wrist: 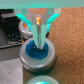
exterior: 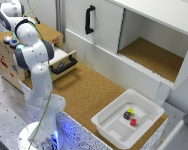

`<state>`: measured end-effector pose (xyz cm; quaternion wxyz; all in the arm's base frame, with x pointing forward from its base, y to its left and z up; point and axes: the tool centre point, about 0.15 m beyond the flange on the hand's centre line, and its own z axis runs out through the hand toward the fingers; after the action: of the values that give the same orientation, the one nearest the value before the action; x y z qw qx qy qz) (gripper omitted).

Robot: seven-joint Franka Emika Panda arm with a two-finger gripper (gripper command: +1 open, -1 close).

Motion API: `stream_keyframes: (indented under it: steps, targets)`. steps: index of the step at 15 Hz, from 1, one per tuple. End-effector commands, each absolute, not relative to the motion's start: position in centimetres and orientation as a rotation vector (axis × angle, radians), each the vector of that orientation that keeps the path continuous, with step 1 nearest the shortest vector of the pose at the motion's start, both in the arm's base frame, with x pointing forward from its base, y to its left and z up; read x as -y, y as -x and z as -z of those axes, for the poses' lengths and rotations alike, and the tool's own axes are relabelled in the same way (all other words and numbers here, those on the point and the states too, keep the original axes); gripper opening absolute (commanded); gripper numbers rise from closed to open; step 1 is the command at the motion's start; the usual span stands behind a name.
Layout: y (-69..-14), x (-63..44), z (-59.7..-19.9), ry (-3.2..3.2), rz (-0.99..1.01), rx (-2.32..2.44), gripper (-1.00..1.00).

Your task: Switch off the blue light

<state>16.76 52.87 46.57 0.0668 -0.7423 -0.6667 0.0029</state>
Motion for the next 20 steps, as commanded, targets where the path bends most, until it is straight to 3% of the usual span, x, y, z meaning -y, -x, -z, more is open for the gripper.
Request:
stream_keyframes:
  steps: [1,6,20]
  targets:
    - [-17.7,-53.6,-46.6,2.204,-0.278,1.927,-1.0]
    - [-18.1,-53.5,-46.2,2.183,-0.351,1.902,-1.0]
    - [-15.9,-53.8,-45.3,2.224,-0.321,1.996,-1.0]
